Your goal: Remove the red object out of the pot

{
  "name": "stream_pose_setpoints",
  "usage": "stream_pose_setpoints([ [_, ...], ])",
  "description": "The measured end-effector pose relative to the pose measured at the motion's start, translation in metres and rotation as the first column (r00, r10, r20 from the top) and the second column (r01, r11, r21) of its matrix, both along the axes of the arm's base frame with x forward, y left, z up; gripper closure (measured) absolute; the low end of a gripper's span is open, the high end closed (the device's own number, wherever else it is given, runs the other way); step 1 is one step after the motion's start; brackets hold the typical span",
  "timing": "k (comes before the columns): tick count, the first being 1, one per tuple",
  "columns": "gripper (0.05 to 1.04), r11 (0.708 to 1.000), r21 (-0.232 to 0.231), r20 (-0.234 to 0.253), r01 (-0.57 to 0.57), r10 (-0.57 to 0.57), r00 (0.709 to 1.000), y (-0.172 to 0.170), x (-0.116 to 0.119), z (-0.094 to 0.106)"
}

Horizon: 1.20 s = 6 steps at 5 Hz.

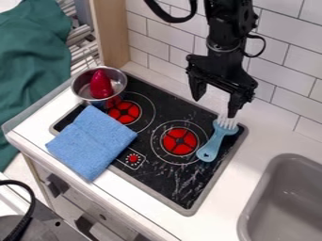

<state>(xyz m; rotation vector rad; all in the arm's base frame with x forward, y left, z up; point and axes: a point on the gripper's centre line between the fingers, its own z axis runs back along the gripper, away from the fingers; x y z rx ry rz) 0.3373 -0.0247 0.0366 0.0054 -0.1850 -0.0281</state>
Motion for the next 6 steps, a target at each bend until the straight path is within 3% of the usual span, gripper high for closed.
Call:
stream_pose_setpoints([
  [1, 0.082, 1.0, -0.001, -0.039, 0.001, -0.001, 0.999, 0.0, -0.007, -0.012],
  [2, 0.082, 0.998, -0.019, -0.029, -0.054, 0.053, 0.998, 0.023, -0.01, -0.019],
  [3, 0.082, 0.989, -0.025, 0.032, -0.145, 0.145, 0.989, 0.063, -0.01, -0.013],
  [5, 0.082, 0.936, -0.022, 0.058, -0.35, 0.351, 0.935, 0.147, -0.023, -0.01],
  [6, 0.082, 0.911, 0.009, 0.016, -0.412, 0.412, 0.911, 0.185, -0.03, -0.012],
])
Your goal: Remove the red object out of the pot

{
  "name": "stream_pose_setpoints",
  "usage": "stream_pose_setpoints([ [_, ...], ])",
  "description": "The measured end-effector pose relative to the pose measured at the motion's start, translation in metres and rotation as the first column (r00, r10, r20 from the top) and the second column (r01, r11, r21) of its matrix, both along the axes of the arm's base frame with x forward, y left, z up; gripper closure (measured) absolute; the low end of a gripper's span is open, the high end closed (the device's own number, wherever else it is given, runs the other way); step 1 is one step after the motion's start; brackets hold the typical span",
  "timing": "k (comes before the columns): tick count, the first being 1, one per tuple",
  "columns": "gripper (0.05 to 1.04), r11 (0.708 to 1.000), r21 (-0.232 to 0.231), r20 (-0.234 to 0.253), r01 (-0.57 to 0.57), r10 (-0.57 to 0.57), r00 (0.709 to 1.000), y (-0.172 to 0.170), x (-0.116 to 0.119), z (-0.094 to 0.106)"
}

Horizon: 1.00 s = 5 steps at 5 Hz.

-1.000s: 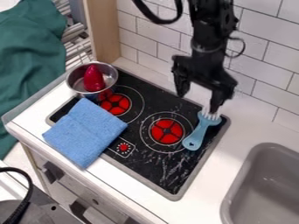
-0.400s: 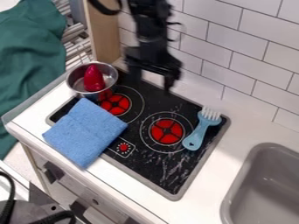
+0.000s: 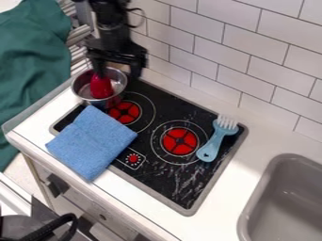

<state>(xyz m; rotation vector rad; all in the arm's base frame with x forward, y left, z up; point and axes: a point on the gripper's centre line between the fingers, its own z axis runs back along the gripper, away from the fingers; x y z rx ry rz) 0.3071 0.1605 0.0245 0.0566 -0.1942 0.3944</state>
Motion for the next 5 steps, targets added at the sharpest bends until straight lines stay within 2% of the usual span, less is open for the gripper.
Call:
stream_pose_setpoints([
  [1, 0.082, 0.998, -0.001, 0.042, -0.067, 0.067, 0.997, 0.022, -0.005, 0.001],
  [2, 0.082, 0.997, -0.009, 0.015, -0.076, 0.076, 0.997, 0.032, -0.004, -0.011],
  [3, 0.082, 0.997, -0.037, -0.005, -0.07, 0.069, 0.998, 0.03, -0.004, -0.025],
  [4, 0.082, 0.996, -0.04, -0.009, -0.075, 0.075, 0.997, 0.03, 0.003, -0.035],
  [5, 0.082, 0.996, -0.038, -0.037, -0.076, 0.075, 0.997, 0.032, 0.01, -0.047],
])
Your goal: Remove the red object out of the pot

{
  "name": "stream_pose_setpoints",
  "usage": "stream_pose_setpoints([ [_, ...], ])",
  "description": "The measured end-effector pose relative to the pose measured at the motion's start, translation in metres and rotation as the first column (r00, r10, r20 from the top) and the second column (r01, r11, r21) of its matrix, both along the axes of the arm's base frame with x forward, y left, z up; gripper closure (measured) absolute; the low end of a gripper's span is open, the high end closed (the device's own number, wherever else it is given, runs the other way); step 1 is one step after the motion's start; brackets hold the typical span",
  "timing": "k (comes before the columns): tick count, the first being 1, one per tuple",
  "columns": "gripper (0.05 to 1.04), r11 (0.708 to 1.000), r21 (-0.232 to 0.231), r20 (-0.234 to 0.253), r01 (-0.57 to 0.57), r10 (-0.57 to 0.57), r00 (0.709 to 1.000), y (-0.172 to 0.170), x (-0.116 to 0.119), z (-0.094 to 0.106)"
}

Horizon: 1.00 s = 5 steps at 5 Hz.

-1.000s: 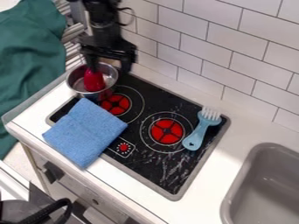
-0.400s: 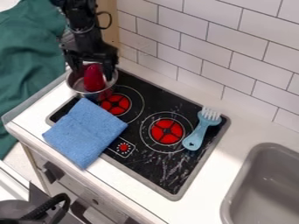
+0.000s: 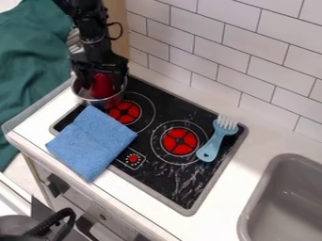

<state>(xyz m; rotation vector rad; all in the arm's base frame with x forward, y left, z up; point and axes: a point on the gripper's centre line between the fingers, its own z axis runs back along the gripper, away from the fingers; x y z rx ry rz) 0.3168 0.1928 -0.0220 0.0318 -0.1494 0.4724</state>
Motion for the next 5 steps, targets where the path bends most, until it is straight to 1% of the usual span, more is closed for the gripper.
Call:
stream_pose_setpoints([
  [1, 0.082, 1.0, -0.01, -0.023, 0.003, -0.003, 1.0, 0.005, 0.007, -0.013],
  [2, 0.144, 1.0, -0.008, -0.039, 0.001, -0.001, 0.999, 0.01, 0.015, -0.018],
  [3, 0.334, 1.0, -0.007, -0.041, 0.009, -0.009, 0.999, 0.009, 0.017, -0.019],
  [4, 0.334, 1.0, 0.005, -0.039, 0.019, -0.019, 0.999, 0.003, 0.02, -0.016],
  [5, 0.334, 0.999, 0.042, 0.011, 0.017, -0.017, 1.0, -0.004, 0.021, 0.0],
])
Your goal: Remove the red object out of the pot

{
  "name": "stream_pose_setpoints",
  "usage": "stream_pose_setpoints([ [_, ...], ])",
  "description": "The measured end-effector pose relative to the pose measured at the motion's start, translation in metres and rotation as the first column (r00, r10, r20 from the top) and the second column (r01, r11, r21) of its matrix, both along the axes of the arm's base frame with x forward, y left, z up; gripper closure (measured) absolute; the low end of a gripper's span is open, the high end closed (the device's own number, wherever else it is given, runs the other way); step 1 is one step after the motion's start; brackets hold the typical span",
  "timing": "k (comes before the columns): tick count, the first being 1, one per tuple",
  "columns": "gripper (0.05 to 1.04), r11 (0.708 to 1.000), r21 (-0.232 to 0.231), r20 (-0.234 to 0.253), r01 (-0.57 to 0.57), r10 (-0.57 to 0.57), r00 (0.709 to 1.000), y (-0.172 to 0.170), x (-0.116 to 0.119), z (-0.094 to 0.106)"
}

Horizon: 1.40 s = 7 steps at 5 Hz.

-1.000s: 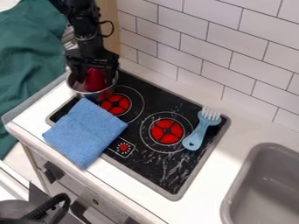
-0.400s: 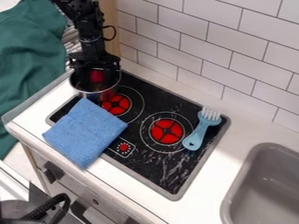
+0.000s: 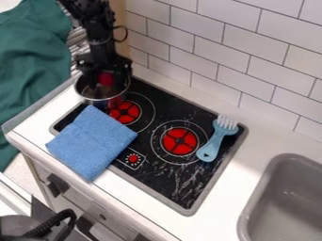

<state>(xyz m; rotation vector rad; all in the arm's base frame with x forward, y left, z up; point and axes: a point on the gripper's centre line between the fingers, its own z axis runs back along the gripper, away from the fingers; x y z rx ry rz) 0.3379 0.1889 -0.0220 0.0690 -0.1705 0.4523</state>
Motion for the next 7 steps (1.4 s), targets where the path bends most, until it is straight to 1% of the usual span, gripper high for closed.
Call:
stream_pose_setpoints([
  [1, 0.334, 0.997, 0.07, 0.081, 0.015, -0.021, 0.997, -0.008, 0.005, 0.04],
  [2, 0.334, 0.99, 0.134, 0.132, 0.053, -0.07, 0.989, -0.032, 0.002, 0.068],
  [3, 0.334, 0.982, 0.152, 0.132, 0.109, -0.129, 0.983, -0.07, 0.004, 0.074],
  [4, 0.334, 0.99, 0.114, 0.101, 0.084, -0.096, 0.99, -0.095, -0.017, 0.066],
  [5, 0.334, 0.998, 0.059, 0.107, -0.01, 0.004, 0.994, -0.098, -0.057, 0.059],
  [6, 0.334, 0.995, 0.021, 0.113, -0.1, 0.097, 0.989, -0.087, -0.097, 0.052],
  [7, 0.334, 0.991, -0.016, 0.102, -0.134, 0.135, 0.985, -0.08, -0.125, 0.039],
])
